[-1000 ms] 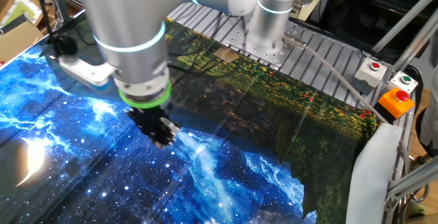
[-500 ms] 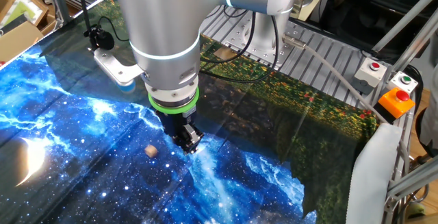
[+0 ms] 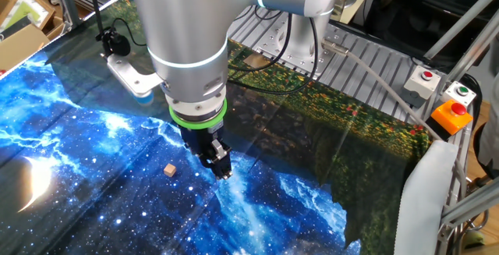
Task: Pick up the small block on the left and move it to the right
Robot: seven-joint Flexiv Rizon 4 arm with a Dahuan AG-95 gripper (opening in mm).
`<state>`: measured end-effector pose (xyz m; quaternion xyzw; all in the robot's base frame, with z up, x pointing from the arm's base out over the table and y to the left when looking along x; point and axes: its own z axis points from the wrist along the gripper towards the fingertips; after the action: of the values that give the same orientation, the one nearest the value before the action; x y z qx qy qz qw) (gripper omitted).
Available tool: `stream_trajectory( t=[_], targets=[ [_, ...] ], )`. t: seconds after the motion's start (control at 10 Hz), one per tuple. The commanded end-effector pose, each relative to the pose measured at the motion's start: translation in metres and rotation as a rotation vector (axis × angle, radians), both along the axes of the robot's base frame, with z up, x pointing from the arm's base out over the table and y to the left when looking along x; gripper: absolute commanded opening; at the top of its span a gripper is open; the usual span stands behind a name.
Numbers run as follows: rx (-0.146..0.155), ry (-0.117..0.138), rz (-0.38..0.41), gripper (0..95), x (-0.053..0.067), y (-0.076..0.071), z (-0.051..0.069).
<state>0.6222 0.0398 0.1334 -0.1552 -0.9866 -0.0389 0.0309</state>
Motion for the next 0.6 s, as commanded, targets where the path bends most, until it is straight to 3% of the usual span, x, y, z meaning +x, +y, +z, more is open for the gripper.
stream_trajectory(
  t=[0.1,0.2,0.6],
  targets=[
    [0.000,0.001,0.000,95.0,-0.0009,-0.0003,0.0002],
    [0.000,0.000,0.000,76.0,-0.0009,-0.0003,0.0002],
    [0.001,0.002,-0.001,76.0,-0.0009,-0.0003,0.0001]
  ],
)
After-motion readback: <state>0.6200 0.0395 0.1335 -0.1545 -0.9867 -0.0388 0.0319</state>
